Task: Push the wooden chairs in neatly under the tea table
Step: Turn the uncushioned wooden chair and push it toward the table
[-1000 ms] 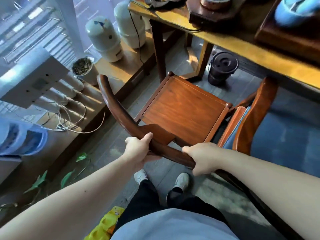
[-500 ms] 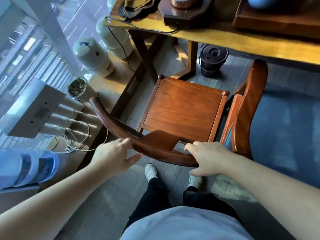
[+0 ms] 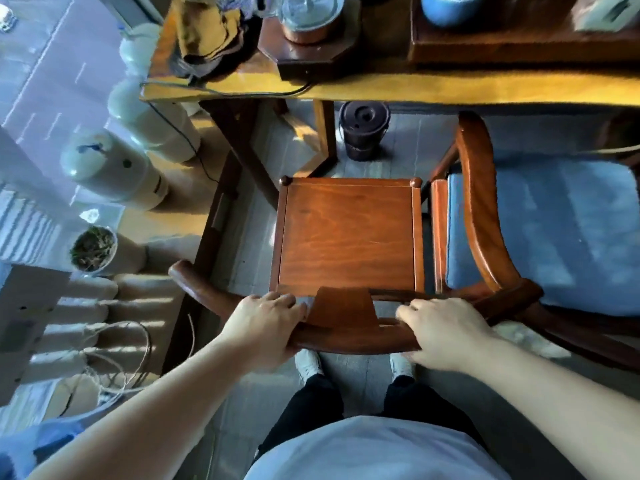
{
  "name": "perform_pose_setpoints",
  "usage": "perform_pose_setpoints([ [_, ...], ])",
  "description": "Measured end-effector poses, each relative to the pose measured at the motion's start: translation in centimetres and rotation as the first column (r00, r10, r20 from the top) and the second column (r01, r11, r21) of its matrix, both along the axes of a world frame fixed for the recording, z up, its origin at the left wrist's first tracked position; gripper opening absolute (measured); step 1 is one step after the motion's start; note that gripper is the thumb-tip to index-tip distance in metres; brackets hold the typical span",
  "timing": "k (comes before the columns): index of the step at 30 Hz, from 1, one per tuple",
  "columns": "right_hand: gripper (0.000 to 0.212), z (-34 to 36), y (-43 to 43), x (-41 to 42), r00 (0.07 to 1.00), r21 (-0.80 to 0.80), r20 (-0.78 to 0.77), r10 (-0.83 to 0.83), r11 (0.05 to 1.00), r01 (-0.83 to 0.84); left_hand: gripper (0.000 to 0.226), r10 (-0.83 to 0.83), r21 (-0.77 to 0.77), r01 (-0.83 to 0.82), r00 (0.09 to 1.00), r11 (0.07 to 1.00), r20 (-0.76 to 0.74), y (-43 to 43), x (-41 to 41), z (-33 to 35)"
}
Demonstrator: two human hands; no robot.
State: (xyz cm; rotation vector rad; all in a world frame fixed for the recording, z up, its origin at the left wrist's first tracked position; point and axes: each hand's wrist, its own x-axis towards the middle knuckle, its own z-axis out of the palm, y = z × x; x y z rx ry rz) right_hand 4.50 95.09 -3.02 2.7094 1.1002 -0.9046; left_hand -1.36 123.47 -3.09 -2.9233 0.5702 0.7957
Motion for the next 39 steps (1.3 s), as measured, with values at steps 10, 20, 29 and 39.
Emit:
perform_pose_setpoints([
  [10,0.023,0.7,2.4,-0.9,0.993,-0.119,-0.013,-0.121,0.986,0.118,0.025,-0.137,0.068,0.148,0.98,0.987,-0.146,2.1,2.0,-0.3],
  [20,0.008,0.6,6.5,2.8,0.988,-0.074,0.018,-0.153,0.985,0.154,0.022,-0.128,0.122,0.14,0.987,0.983,-0.1,5.8,7.4,0.4],
  [29,0.016,0.6,5.1,5.4,0.988,-0.082,0.017,-0.151,0.985,0.152,0.021,-0.091,0.121,0.099,0.994,0.988,-0.064,4.1,8.8,-0.1],
  [39,0.015,1.0,4.8,4.1,0.988,-0.064,-0.017,-0.152,0.987,0.15,0.017,-0.078,0.086,0.085,0.994,0.993,-0.082,3.9,7.5,0.1],
])
